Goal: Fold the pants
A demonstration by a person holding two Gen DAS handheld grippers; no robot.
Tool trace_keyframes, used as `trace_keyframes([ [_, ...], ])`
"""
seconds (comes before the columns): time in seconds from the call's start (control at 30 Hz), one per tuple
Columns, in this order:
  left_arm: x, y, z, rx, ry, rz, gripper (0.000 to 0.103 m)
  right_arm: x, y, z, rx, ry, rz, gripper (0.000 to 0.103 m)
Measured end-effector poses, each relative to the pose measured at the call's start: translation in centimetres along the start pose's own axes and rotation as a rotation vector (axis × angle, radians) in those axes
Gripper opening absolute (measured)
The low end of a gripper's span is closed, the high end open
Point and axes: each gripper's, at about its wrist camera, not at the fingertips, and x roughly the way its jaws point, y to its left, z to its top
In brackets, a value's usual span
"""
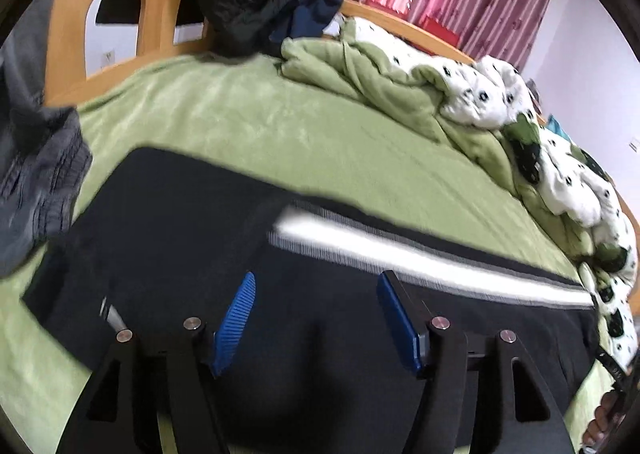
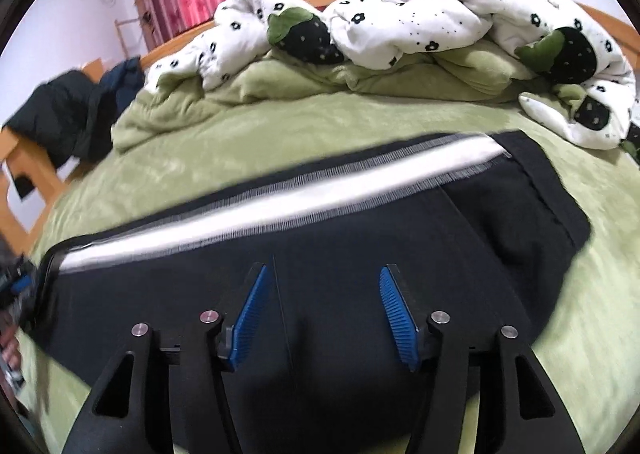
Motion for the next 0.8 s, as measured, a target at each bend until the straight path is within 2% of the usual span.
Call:
trace_keyframes([
  [0.17, -1.8, 1.8, -4.5, -0.027, 0.074, -0.031, 0.062, -1.9, -0.7, -4.8, -0.018, 0.067, -0.03, 0.058],
  [0.4, -2.4, 5.0, -9.4, -0.111, 0.162, -0.085, 0.062, -2.0, -3.0, -9.4, 0.1, 0.142, 0.018, 0.059],
  [0.6, -1.3, 7.1, -9.8, -0.227, 0.121, -0.156, 0.062, -1.1, -4.2, -9.7, 0.21, 0.137, 0.06, 0.059],
  [0.8, 0.5, 8.0, -8.4, -0.318, 0.076, -0.175, 0.061, 0.5, -5.1, -7.9, 0.287, 0.119, 0.104, 0.06],
])
